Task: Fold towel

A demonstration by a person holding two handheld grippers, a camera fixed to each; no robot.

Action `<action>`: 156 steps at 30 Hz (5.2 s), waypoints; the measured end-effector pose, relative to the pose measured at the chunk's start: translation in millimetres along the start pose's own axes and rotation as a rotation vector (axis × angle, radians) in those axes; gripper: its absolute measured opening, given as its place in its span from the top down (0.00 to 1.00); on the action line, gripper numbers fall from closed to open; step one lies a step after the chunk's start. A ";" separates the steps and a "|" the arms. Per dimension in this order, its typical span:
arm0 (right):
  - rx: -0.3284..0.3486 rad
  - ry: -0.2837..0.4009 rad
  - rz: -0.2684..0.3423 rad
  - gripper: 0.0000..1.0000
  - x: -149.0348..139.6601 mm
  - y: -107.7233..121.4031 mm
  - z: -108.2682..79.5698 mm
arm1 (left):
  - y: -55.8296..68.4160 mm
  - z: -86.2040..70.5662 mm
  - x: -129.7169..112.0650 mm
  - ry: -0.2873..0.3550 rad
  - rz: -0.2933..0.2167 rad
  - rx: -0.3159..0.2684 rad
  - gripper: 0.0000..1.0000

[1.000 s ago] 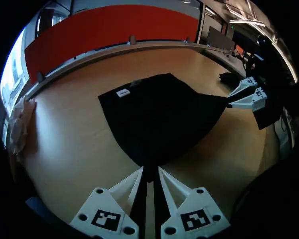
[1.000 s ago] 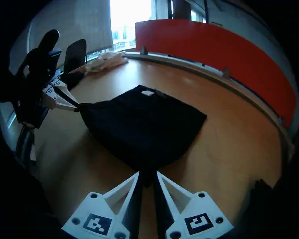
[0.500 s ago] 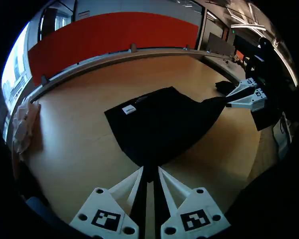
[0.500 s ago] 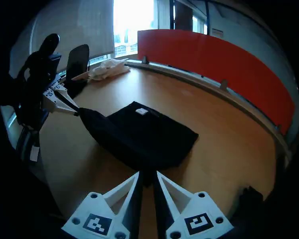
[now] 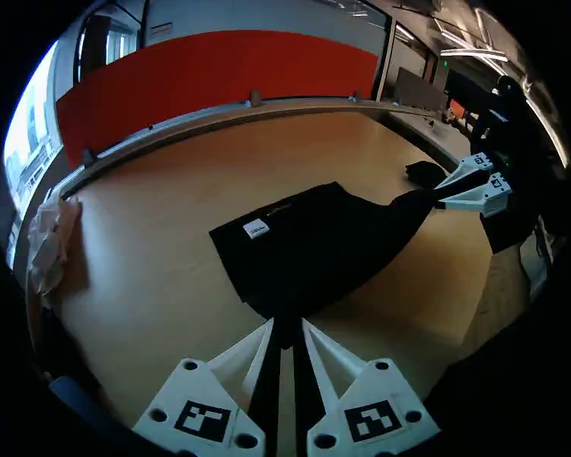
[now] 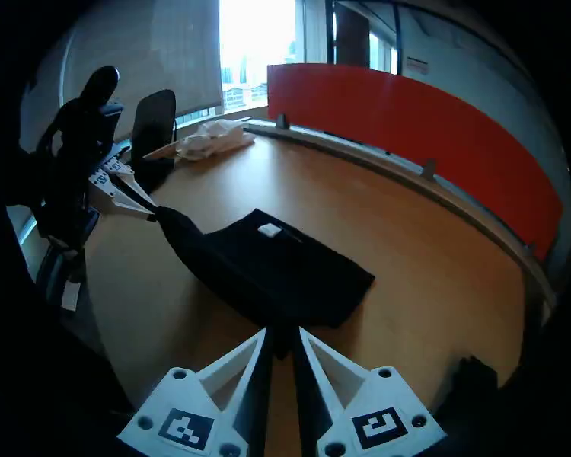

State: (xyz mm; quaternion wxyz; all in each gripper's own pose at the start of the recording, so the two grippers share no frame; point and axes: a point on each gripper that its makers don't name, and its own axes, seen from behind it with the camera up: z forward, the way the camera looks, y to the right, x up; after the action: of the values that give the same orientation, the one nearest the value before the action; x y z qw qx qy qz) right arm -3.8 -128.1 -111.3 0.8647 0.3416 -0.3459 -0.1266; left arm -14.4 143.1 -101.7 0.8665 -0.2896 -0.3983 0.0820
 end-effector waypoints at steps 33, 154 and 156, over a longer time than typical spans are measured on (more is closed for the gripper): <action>0.014 -0.018 0.001 0.84 1.8 -4.1 -6.8 | 0.2 -8.9 11.0 -0.001 -0.024 -0.005 0.90; -0.205 -0.118 0.062 0.00 -12.6 140.1 112.8 | -110.0 126.8 34.7 -0.048 0.024 0.246 0.04; -0.205 -0.115 0.064 0.00 -12.6 138.1 110.4 | -109.0 124.6 33.3 -0.047 0.019 0.245 0.04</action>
State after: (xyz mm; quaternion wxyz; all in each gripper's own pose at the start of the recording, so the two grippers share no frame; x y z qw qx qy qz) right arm -90.9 -76.5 34.2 0.8774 0.2323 -0.3909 -0.1532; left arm -93.7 120.7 45.8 0.8850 -0.1835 -0.4025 0.1450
